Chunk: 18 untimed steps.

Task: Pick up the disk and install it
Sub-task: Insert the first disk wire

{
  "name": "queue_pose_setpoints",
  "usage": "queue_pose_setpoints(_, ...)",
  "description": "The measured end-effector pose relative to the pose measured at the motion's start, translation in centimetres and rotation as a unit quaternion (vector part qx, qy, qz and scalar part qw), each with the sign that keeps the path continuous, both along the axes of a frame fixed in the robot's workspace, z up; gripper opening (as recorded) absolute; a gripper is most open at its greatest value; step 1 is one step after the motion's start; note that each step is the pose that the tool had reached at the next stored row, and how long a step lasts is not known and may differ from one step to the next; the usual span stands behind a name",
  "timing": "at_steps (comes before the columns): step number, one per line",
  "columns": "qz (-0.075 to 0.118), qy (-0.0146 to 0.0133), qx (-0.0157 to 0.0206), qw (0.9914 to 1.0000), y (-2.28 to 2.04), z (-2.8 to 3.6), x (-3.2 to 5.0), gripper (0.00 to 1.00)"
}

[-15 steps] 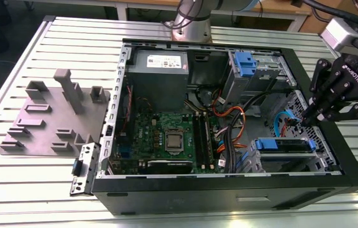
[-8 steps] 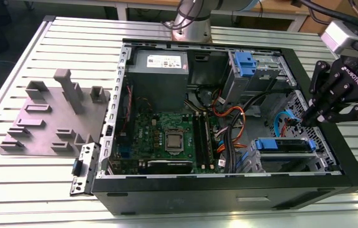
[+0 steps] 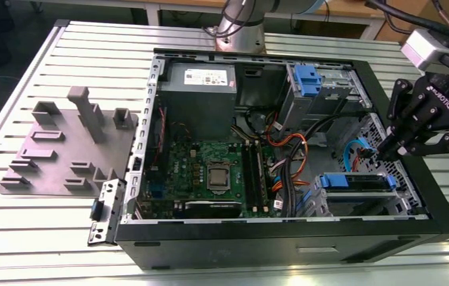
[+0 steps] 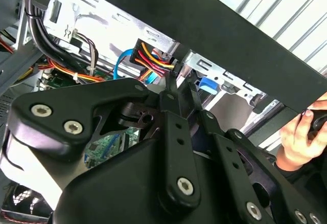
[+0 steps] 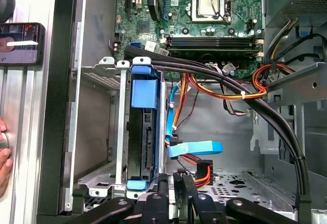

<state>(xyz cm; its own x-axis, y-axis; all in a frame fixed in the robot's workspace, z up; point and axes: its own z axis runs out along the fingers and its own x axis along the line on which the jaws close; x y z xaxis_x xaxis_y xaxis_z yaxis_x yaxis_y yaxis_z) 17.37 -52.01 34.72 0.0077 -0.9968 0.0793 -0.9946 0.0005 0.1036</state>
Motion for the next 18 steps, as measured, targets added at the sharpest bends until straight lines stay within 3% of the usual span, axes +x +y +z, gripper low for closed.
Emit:
queue_pose_setpoints(12,0.0,0.002,0.001,1.0,0.34,0.26,0.0,0.25)
queue_pose_setpoints(14,0.001,0.002,0.0009,1.0,0.43,0.22,0.06,0.26)
queue_pose_setpoints(15,0.002,0.0021,0.0009,1.0,0.46,0.19,0.07,0.33)
queue_pose_setpoints(18,0.004,0.0021,0.0009,0.99999,0.54,0.06,0.14,0.33)
